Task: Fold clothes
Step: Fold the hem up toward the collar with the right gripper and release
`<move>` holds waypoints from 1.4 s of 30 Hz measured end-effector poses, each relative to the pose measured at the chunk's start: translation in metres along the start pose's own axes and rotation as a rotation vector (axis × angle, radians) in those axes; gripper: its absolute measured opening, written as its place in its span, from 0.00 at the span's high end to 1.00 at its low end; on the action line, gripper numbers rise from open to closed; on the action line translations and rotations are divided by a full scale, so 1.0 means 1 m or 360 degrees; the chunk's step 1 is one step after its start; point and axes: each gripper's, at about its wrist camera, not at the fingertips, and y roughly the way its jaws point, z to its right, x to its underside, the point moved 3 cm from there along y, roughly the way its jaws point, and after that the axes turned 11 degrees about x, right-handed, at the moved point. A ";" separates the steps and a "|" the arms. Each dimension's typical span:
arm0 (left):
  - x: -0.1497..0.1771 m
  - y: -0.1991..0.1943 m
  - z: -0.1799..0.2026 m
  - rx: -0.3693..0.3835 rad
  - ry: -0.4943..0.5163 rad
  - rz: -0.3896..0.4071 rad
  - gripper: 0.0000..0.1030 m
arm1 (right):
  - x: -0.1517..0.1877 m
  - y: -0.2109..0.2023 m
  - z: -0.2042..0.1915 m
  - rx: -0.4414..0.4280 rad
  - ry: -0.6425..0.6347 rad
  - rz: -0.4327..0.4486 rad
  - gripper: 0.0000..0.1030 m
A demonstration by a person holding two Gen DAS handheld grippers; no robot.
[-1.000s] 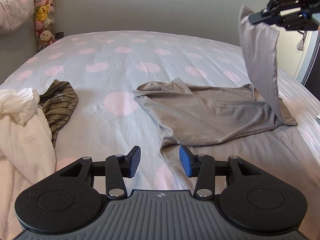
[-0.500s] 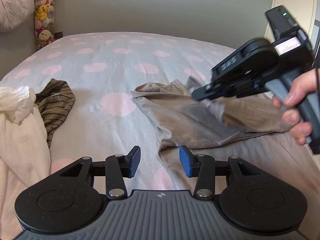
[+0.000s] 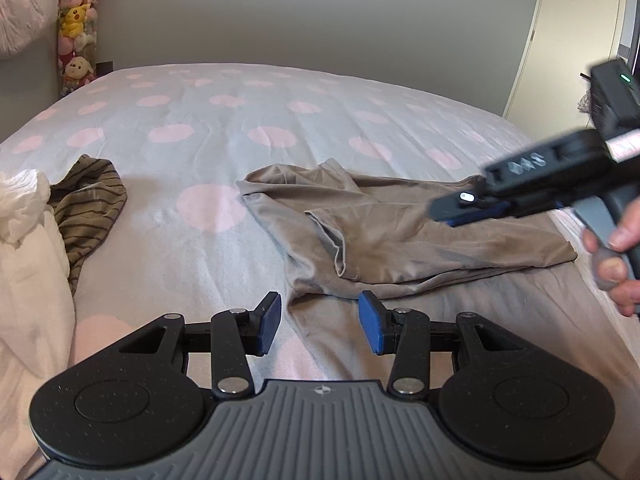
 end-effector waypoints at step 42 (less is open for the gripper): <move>-0.032 0.066 -0.007 -0.0134 -0.0094 0.0024 1.00 | 0.084 -0.036 0.193 0.0748 0.0105 0.0376 0.92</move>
